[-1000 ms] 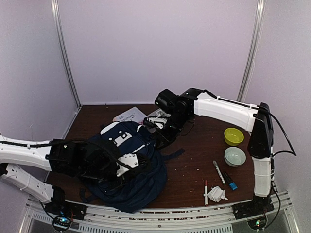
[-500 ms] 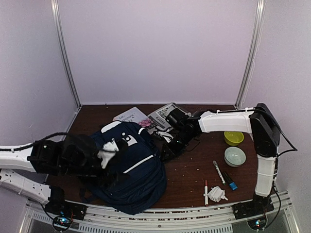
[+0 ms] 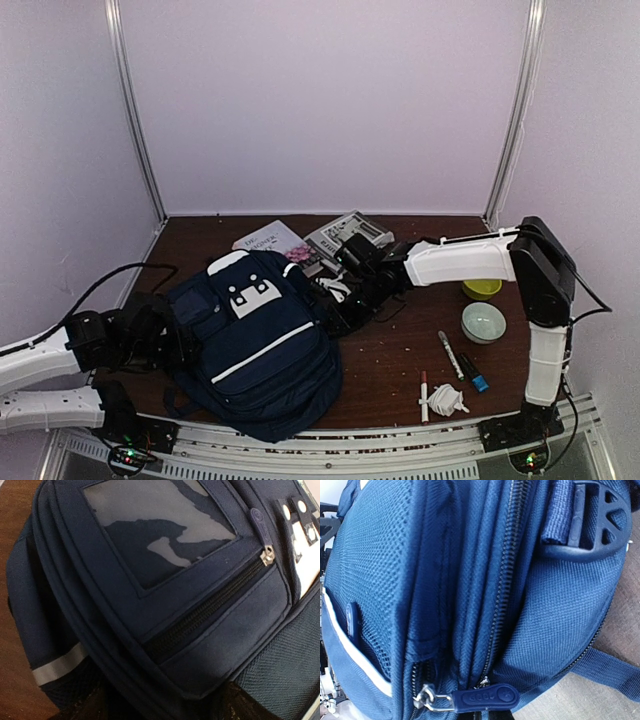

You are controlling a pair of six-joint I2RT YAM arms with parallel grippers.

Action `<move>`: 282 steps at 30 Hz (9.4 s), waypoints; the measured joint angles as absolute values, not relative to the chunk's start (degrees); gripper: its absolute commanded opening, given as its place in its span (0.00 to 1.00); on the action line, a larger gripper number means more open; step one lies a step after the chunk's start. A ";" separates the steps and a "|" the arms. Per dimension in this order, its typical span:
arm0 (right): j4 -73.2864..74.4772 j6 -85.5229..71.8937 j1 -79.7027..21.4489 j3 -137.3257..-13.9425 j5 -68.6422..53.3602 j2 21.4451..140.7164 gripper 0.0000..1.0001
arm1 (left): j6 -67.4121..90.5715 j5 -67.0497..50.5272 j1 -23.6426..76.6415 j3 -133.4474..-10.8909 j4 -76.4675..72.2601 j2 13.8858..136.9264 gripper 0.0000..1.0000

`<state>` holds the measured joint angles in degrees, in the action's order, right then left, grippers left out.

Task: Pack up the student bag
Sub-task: Move the student bag to the center of the board, then hold the student bag at the center of the board, then zip the student bag into the second largest pocket of the bag, then grab the largest pocket of the student bag, then hold the student bag at the center of the board.

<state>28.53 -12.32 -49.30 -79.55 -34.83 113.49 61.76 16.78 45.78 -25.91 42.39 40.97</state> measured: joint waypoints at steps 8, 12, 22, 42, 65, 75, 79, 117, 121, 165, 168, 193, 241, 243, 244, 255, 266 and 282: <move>26.28 -14.24 -52.49 -79.09 -33.61 113.51 0.00 | 61.36 10.33 31.55 -21.54 26.00 45.19 0.79; 24.08 -16.27 -57.49 -79.26 -34.54 113.60 0.00 | 55.29 9.89 22.90 -24.73 24.93 49.63 0.74; 17.74 -22.13 -62.92 -80.58 -41.36 114.54 0.00 | 32.47 12.40 28.62 -38.09 17.52 46.30 0.43; 14.28 -26.15 -57.39 -79.46 -46.06 115.77 0.00 | 0.91 10.94 77.47 -38.92 23.64 62.78 0.43; 14.41 -25.45 -56.01 -78.37 -45.67 115.66 0.00 | 1.67 27.75 81.34 -54.85 37.69 84.60 0.32; 16.34 -23.20 -53.69 -78.39 -44.97 114.63 0.00 | 9.69 30.00 81.45 -62.50 47.18 92.47 0.35; 16.99 -21.96 -53.67 -78.50 -44.91 114.63 0.00 | 13.17 29.65 81.62 -62.52 48.16 92.66 0.16; 58.33 -3.40 -50.00 -123.00 -22.06 130.56 0.00 | 12.82 18.85 77.36 -52.64 34.94 75.75 0.00; 58.43 -4.82 -49.58 -123.35 -22.74 130.91 0.00 | 12.69 19.07 77.23 -52.58 34.68 75.37 0.00; -0.51 -18.46 -48.95 -65.04 -34.06 99.35 0.36 | 19.44 28.38 75.72 -53.80 43.83 55.66 0.00; -5.45 -18.44 -50.26 -62.59 -33.23 99.96 0.34 | 19.18 28.64 75.75 -53.84 44.31 55.57 0.00; -25.32 -20.53 -51.88 -60.80 -31.73 113.45 0.33 | 16.71 29.47 75.68 -55.94 45.12 57.45 0.00; 32.12 14.83 -55.37 -100.49 -4.60 95.81 0.00 | -9.08 4.64 78.59 -61.58 13.10 65.28 0.74; 30.98 16.64 -55.37 -96.71 -5.96 93.27 0.00 | -9.69 3.92 78.87 -61.36 13.02 62.04 0.75; 30.50 17.69 -55.37 -95.00 -6.96 91.98 0.00 | -9.72 4.10 78.83 -61.36 13.10 60.10 0.76; 27.22 25.78 -55.75 -86.08 -15.64 84.86 0.00 | -11.05 15.55 66.35 -74.30 28.32 55.66 0.98; 27.68 30.13 -58.30 -86.06 -15.53 84.29 0.00 | -28.23 12.01 62.89 -88.82 45.28 73.01 0.98; 26.76 32.91 -59.05 -79.85 -13.04 78.19 0.00 | -32.51 2.04 54.15 -89.86 45.80 77.30 0.00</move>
<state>26.76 32.91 -59.05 -79.85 -13.04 78.19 -32.51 2.04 54.15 -89.86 45.80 77.30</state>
